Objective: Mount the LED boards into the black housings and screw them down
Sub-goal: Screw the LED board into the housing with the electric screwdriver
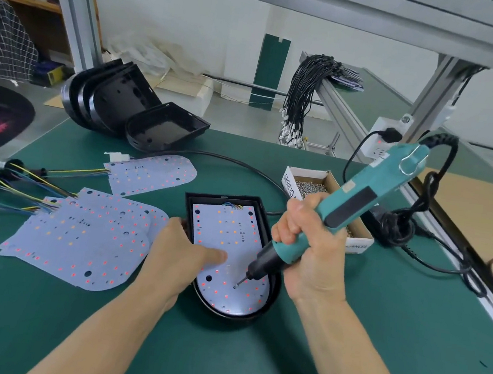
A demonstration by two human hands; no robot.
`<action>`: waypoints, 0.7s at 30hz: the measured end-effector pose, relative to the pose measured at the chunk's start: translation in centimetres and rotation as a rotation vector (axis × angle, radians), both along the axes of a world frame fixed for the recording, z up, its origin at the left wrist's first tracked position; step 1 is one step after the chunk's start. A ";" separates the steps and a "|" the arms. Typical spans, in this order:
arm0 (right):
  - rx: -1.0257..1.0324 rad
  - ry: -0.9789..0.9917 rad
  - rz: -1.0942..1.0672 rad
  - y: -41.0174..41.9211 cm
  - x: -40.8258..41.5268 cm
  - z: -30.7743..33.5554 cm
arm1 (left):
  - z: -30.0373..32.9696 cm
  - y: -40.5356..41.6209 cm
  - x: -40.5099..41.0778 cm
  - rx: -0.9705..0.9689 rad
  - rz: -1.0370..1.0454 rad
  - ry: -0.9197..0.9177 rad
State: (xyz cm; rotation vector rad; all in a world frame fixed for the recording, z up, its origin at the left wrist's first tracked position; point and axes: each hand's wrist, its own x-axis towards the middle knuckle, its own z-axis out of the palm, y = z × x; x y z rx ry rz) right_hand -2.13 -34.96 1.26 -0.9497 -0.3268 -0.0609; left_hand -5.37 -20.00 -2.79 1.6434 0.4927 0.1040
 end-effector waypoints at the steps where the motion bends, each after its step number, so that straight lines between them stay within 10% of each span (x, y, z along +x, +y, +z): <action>1: -0.013 -0.019 0.020 0.0 0.0 0.0 | 0.0 0.0 0.0 0.004 0.003 -0.004; 21: -0.288 -0.266 0.890 -2.6 2.4 2.1 | 0.2 -0.3 0.5 0.030 0.013 0.066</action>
